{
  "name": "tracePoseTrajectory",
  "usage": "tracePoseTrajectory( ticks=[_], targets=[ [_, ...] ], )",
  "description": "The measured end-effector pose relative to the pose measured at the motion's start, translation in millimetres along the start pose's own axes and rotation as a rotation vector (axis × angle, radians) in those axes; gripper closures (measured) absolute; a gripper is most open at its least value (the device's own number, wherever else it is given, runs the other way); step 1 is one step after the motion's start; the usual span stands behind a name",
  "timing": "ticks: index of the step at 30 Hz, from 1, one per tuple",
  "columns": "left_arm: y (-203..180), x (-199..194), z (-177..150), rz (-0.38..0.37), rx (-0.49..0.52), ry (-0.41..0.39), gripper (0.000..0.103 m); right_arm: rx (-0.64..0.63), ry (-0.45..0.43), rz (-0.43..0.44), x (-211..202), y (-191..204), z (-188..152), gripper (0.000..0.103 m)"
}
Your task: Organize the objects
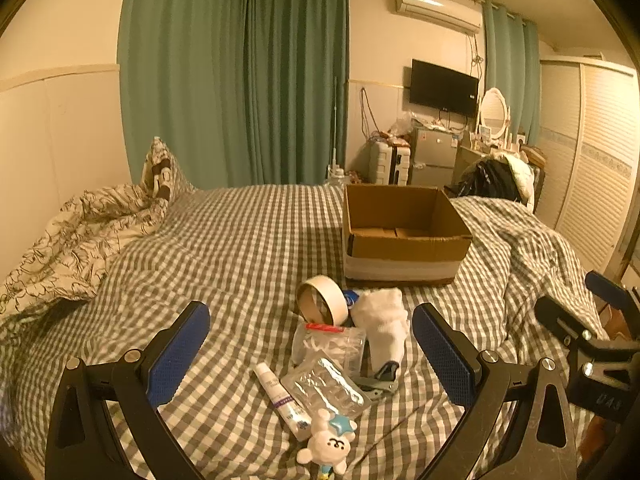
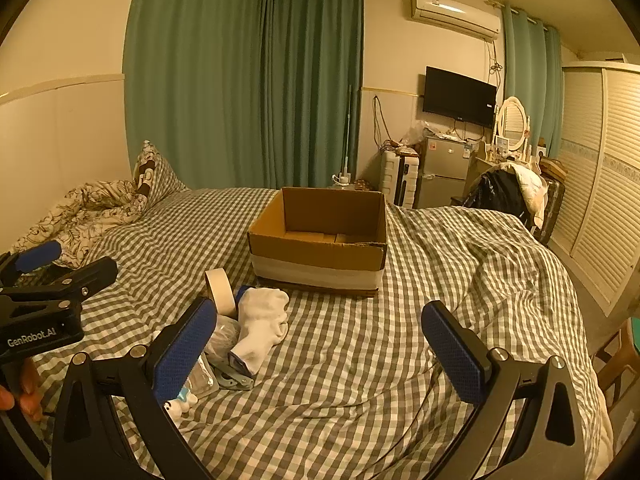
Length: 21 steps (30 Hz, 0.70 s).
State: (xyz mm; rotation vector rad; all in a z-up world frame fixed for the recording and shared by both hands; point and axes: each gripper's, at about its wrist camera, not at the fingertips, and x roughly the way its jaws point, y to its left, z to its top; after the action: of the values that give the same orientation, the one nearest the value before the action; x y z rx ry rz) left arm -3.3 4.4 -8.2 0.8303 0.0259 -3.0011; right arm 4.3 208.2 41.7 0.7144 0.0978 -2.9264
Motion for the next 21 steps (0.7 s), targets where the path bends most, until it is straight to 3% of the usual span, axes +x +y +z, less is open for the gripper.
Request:
tracePoseTrajectory(
  ticks=[10, 16, 21],
  targets=[
    [-0.1, 38.4, -36.2, 0.045, 0.033, 0.13, 0.0, 0.028, 0.072, -0.003, 21.1, -14.5, -21.5, 0.0],
    [-13.5, 59.2, -75.0, 0.031, 0.098, 0.204, 0.0, 0.02, 0.122, -0.008, 35.8, -12.0, -34.1, 0.0],
    [-28.9, 89.7, -117.1, -0.017, 0.17, 0.337, 0.014, -0.001, 0.147, -0.011, 44.2, -7.2, -41.0, 0.0]
  ],
)
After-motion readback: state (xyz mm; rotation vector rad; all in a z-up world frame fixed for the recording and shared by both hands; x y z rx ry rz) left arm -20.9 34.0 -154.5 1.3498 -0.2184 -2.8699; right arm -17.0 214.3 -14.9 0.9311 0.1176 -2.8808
